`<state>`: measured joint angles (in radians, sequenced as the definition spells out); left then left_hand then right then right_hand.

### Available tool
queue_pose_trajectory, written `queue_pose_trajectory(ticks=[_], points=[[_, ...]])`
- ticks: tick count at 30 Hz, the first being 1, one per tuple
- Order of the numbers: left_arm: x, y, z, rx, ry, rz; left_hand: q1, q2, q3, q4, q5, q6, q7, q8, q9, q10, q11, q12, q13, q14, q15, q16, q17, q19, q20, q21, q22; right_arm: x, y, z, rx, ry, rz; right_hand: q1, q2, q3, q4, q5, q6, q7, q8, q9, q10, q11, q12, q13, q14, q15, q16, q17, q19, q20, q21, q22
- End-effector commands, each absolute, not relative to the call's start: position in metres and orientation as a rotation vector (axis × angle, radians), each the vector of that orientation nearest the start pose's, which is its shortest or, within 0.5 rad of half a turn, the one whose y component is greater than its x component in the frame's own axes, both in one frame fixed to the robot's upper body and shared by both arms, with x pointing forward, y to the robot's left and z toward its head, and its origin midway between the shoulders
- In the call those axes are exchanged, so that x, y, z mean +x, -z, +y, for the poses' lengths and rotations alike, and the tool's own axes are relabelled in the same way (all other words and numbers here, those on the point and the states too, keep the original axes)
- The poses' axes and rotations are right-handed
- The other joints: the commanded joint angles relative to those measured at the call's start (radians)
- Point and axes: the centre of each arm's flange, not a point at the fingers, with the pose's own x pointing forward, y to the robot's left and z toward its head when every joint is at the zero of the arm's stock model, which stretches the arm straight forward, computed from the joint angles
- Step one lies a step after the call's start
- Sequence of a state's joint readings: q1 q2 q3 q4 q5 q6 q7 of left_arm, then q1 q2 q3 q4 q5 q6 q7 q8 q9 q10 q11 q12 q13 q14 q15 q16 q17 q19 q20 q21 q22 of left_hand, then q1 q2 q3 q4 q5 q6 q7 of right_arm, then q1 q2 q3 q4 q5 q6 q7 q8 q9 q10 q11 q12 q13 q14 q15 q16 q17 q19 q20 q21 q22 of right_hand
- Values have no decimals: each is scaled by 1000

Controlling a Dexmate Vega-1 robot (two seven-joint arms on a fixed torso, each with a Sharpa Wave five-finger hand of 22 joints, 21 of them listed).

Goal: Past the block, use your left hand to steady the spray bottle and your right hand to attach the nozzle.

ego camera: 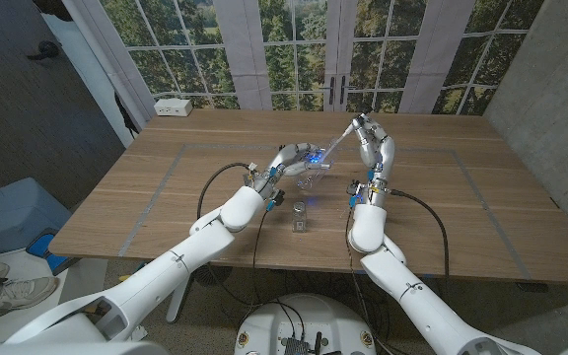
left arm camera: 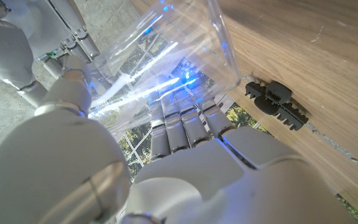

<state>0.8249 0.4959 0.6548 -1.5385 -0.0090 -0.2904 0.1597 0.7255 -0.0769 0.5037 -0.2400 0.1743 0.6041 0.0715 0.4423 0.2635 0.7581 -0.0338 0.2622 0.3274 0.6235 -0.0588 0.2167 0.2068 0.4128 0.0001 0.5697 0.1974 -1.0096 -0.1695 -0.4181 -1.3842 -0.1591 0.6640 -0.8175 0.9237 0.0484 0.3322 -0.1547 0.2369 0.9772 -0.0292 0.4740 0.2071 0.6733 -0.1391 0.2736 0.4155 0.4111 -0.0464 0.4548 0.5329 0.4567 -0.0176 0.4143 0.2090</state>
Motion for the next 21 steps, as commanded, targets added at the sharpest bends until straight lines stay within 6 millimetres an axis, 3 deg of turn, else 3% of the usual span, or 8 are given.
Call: queue_pose_trajectory(ticks=[1,21], points=[[582,31,118,556,380,-832,136,263,96,84,6,196,-72,83,4,99,-95,1,5,4,-138,7,4,0,-2,7,5,552,69,-162,23,280,-1023,74,72,1,0,6,18,-5,5,2,5,5,-1,2,12,-151,-1,2,-2,-4,7,4],[581,30,124,543,381,-846,135,266,100,86,5,197,-74,88,7,99,-102,-1,7,6,-141,8,4,-1,-2,12,4,547,73,-159,-87,263,-1033,66,69,-1,1,12,19,-8,5,2,6,7,-5,3,16,-146,-4,3,-2,0,15,3]])
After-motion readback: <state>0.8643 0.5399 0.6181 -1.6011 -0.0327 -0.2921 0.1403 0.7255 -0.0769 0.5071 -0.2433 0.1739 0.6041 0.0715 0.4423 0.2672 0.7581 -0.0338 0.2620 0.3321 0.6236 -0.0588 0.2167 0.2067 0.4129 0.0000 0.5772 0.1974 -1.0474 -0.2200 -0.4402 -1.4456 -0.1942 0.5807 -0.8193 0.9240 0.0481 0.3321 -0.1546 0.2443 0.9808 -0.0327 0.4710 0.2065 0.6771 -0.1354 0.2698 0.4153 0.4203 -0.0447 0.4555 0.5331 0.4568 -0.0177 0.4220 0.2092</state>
